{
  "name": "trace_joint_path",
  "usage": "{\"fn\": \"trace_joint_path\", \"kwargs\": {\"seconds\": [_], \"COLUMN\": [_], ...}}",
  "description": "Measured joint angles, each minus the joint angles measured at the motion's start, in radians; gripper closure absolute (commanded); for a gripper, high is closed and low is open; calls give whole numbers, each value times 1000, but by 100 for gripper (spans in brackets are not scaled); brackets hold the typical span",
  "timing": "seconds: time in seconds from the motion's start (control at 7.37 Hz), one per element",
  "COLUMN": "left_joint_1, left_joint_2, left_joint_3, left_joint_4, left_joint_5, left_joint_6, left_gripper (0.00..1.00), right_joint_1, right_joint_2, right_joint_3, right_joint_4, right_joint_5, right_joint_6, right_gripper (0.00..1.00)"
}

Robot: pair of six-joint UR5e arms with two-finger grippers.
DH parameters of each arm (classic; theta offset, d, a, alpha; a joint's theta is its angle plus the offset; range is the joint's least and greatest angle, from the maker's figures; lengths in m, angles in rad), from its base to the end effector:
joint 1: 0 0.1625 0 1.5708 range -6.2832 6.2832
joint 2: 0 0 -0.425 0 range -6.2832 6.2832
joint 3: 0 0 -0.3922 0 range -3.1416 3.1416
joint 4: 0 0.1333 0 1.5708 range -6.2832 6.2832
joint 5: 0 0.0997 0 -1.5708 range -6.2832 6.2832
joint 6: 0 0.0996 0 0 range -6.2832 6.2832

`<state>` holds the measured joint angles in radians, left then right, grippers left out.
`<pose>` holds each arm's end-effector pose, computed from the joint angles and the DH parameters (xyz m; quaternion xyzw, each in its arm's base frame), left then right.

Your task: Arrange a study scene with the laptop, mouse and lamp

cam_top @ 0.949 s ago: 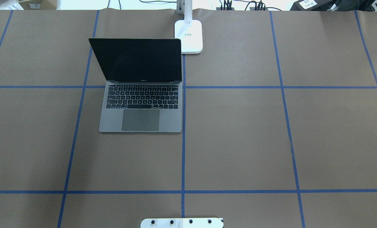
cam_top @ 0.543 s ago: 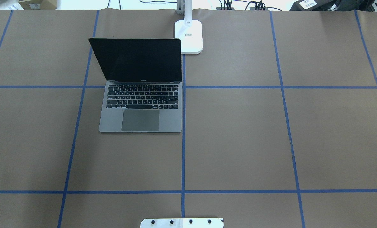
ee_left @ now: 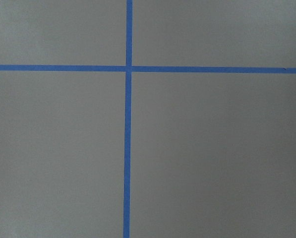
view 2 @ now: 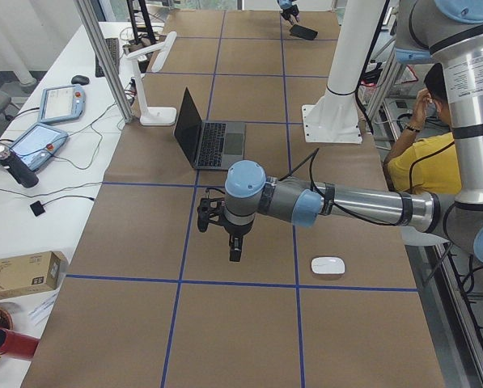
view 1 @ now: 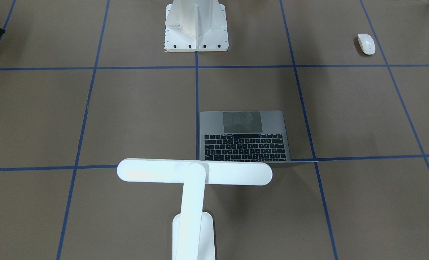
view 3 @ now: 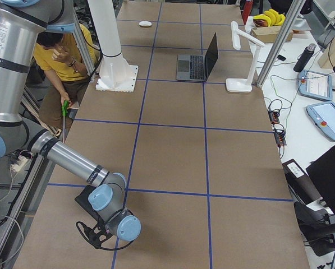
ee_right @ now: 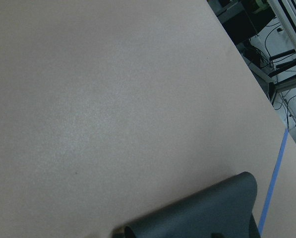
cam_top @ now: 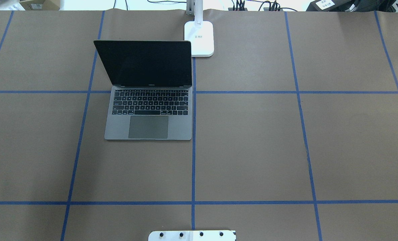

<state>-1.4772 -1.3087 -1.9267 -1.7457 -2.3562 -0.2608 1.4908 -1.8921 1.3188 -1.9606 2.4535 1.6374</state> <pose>-0.0257 -0.3993 0.5777 0.0550 0.3951 -0.0254 0.9166 0.0402 -0.2041 0.8964 -0.5602 0.0696 0.7037 0.4315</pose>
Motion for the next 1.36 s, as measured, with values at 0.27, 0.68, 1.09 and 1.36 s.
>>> {"fn": "trace_joint_path", "kwargs": {"seconds": [0.27,0.68,1.09,1.36], "left_joint_1": [0,0,0,-3], "left_joint_2": [0,-1,0,0], "left_joint_3": [-4,-9,-14,-21], "left_joint_4": [0,0,0,0], "left_joint_5": [0,0,-1,-2], "left_joint_6": [0,0,0,0], "left_gripper": [0,0,0,0], "right_joint_1": [-1,-1,-3,-4], "right_joint_2": [-6,-11,-11,-10], "right_joint_3": [-2,-7,-10,-10], "right_joint_4": [-1,0,0,0], "right_joint_5": [-11,-50,-40,-10], "right_joint_6": [-10,-14,-8,-5], "right_gripper": [51,49,51,75]}}
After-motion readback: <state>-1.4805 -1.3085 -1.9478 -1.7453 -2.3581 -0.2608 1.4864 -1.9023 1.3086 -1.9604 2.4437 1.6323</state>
